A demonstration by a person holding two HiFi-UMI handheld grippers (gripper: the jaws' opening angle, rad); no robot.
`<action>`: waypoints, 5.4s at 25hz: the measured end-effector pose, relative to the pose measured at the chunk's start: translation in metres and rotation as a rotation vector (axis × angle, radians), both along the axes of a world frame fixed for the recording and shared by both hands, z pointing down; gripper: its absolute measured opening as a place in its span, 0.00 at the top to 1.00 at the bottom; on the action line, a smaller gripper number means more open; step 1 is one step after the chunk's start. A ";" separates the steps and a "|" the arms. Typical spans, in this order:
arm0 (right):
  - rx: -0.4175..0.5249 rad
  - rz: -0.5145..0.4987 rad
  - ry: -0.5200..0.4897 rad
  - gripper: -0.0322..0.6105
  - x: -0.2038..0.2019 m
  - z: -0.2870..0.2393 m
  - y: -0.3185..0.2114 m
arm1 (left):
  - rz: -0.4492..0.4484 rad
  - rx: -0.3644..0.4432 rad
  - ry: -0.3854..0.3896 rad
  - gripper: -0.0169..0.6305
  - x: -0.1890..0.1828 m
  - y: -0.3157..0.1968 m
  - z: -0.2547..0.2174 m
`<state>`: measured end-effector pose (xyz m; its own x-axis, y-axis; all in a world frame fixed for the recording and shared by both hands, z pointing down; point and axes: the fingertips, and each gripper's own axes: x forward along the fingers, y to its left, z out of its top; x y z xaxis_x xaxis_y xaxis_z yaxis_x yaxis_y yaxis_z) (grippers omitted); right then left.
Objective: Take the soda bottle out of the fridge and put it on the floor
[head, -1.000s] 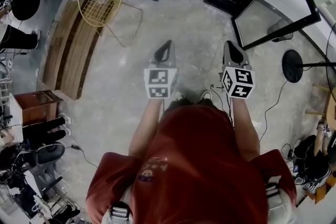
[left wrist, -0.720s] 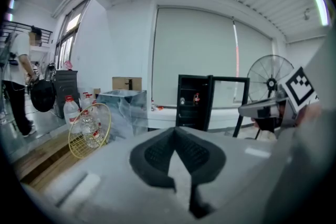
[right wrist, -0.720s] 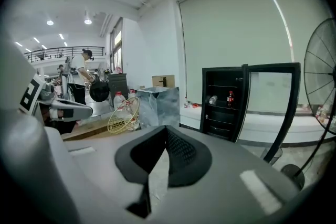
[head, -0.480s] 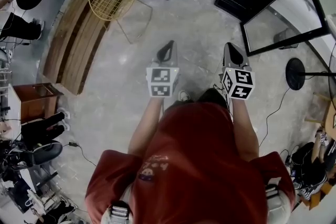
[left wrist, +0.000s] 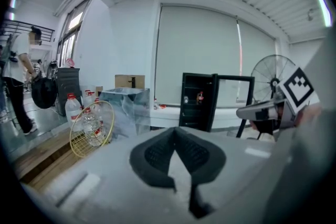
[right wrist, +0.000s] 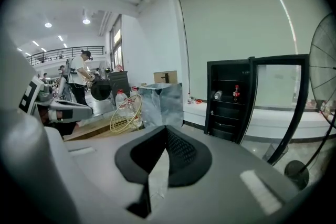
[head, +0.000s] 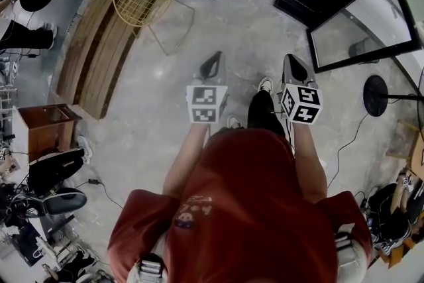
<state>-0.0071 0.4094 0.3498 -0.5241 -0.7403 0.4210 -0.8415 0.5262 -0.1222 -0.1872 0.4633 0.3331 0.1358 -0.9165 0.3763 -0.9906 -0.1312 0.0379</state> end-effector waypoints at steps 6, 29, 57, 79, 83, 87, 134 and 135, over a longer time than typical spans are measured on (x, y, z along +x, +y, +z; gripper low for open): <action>-0.006 -0.006 -0.017 0.95 0.003 0.008 -0.048 | 0.004 -0.010 -0.011 0.97 0.007 -0.048 0.006; -0.042 0.153 -0.040 0.95 0.166 0.008 -0.282 | 0.175 -0.031 -0.074 0.97 0.150 -0.315 -0.006; -0.026 0.370 -0.002 0.95 0.215 0.003 -0.434 | 0.402 0.004 -0.040 0.97 0.211 -0.518 -0.006; -0.025 0.531 0.013 0.95 0.198 -0.001 -0.584 | 0.602 -0.022 -0.008 0.97 0.221 -0.685 0.007; -0.018 0.491 0.005 0.95 0.212 0.000 -0.603 | 0.575 -0.023 -0.007 0.97 0.238 -0.701 0.006; -0.019 0.478 -0.007 0.95 0.228 0.007 -0.607 | 0.562 -0.025 -0.010 0.97 0.254 -0.701 0.009; 0.033 0.436 0.017 0.70 0.258 0.054 -0.733 | 0.469 -0.009 -0.032 0.97 0.266 -0.713 0.013; 0.035 0.431 0.014 0.69 0.256 0.056 -0.737 | 0.461 -0.012 -0.030 0.97 0.265 -0.714 0.013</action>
